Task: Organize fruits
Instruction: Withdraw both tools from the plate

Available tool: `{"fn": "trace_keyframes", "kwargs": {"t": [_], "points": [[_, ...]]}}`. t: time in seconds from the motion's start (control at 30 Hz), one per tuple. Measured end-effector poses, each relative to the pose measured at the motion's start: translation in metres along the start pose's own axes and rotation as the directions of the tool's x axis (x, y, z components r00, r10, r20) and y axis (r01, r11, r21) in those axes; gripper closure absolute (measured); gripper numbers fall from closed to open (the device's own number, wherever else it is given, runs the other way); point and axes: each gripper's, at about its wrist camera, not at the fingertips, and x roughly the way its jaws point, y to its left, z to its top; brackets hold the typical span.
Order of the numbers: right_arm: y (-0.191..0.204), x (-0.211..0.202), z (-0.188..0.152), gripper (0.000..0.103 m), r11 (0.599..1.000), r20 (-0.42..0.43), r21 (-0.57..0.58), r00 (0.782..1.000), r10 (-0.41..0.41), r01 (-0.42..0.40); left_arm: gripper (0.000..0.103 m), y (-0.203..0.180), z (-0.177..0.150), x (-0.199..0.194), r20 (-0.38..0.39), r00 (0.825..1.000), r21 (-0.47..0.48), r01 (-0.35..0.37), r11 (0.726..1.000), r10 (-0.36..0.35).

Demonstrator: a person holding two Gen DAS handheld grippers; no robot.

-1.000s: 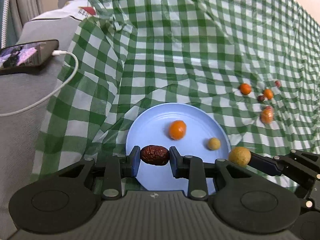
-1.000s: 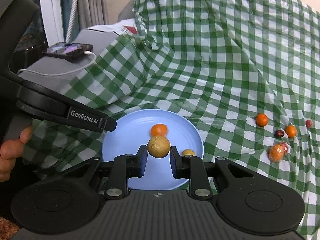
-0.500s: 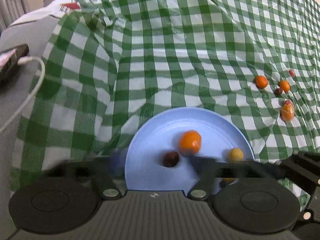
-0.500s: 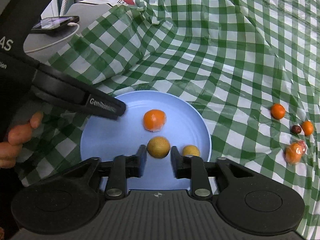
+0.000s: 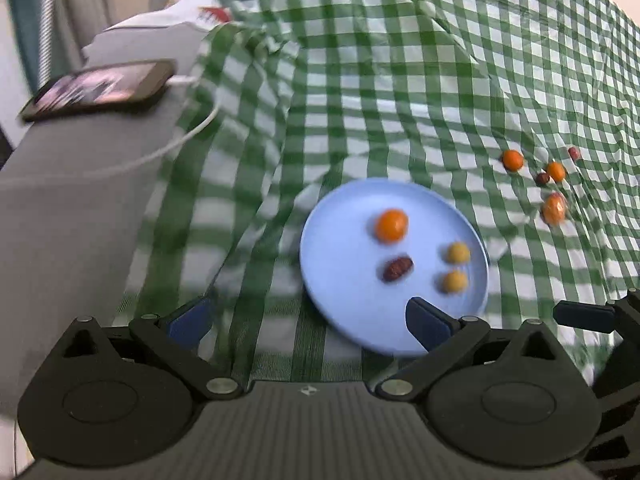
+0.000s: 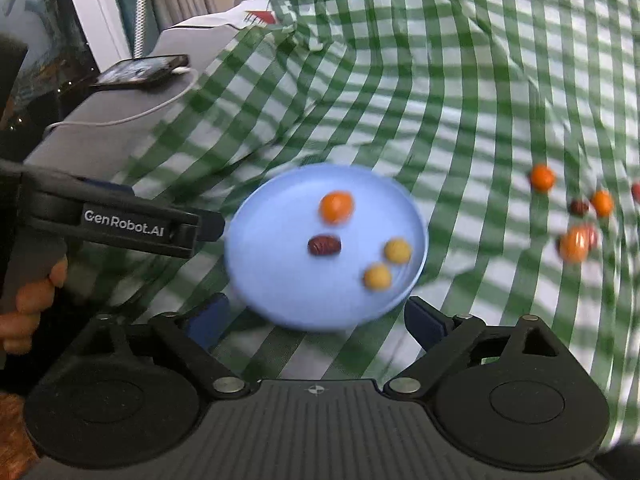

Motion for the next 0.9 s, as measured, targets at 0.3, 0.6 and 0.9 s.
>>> {"fn": "trace_keyframes", "kwargs": {"t": [0.3, 0.6, 0.9], "points": [[0.025, -0.054, -0.013, 0.005, 0.998, 0.140, -0.024, 0.989, -0.048, 0.052, 0.001, -0.007, -0.035, -0.056, 0.079, 0.997, -0.040, -0.006, 0.999, 0.009], [0.037, -0.090, -0.029, 0.004, 0.995, 0.228, -0.062, 0.972, -0.058, 0.074, 0.001, -0.018, -0.049, -0.098, 0.164, 0.986, -0.028, 0.000, 1.000, 0.005], [0.045, -0.112, -0.038, 0.004, 0.994, 0.288, -0.073, 0.956, -0.062, 0.087, 0.001, -0.022, -0.058, -0.124, 0.231, 0.973, -0.021, -0.011, 1.000, 0.015]]}}
